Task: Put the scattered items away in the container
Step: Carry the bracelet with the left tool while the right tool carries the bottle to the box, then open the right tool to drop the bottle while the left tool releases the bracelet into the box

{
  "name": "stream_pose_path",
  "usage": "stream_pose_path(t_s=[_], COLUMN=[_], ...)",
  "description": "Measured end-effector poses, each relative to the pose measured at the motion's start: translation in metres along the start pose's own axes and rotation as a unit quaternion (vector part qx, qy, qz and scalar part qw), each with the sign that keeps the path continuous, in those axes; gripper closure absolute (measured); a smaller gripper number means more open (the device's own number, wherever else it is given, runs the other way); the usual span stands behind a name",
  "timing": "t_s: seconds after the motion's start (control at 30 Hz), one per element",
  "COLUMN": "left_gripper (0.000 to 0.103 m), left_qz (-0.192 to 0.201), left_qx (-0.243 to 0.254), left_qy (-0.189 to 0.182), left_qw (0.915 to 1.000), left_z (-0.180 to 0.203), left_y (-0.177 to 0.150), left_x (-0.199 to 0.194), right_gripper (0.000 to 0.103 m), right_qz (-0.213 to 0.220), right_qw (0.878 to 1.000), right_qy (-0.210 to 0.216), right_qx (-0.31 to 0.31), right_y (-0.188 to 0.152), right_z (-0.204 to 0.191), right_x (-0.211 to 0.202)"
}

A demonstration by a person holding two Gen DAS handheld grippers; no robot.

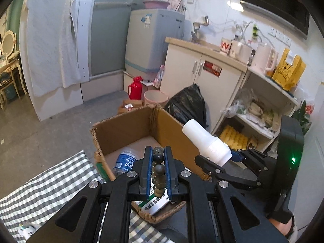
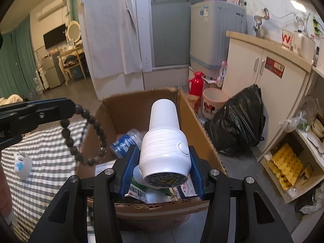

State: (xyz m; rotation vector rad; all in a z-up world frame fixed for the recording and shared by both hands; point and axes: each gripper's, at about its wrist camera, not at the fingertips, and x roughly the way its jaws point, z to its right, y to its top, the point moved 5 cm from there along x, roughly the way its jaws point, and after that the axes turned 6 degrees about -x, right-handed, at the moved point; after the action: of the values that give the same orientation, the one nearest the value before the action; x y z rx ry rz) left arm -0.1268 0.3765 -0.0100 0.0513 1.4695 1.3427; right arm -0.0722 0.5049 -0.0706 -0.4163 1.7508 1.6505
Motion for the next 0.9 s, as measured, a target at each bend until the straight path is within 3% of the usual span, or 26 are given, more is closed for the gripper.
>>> stream_pose_path(t_s=[0.27,0.6,0.9], left_gripper=[0.092,0.092,0.092], left_qz=[-0.036,-0.066,-0.084], left_qx=[0.003,-0.007,-0.007], left_qy=[0.018,0.036,0.056], left_qw=[0.9992,0.9971,0.9949], left_z=[0.004,-0.005,-0.011], left_y=[-0.006,-0.016,-0.023], left_x=[0.055,0.095,0.111], right_gripper=[0.055,0.054,0.053], right_qz=[-0.04,-0.085,-0.085], right_qw=[0.999,0.996,0.996], right_qy=[0.001,0.001,-0.006], right_qx=[-0.001,0.006,0.003], right_y=[-0.014,-0.031,-0.029], right_z=[0.006,0.011,0.01], right_x=[0.036,0.069,0.069])
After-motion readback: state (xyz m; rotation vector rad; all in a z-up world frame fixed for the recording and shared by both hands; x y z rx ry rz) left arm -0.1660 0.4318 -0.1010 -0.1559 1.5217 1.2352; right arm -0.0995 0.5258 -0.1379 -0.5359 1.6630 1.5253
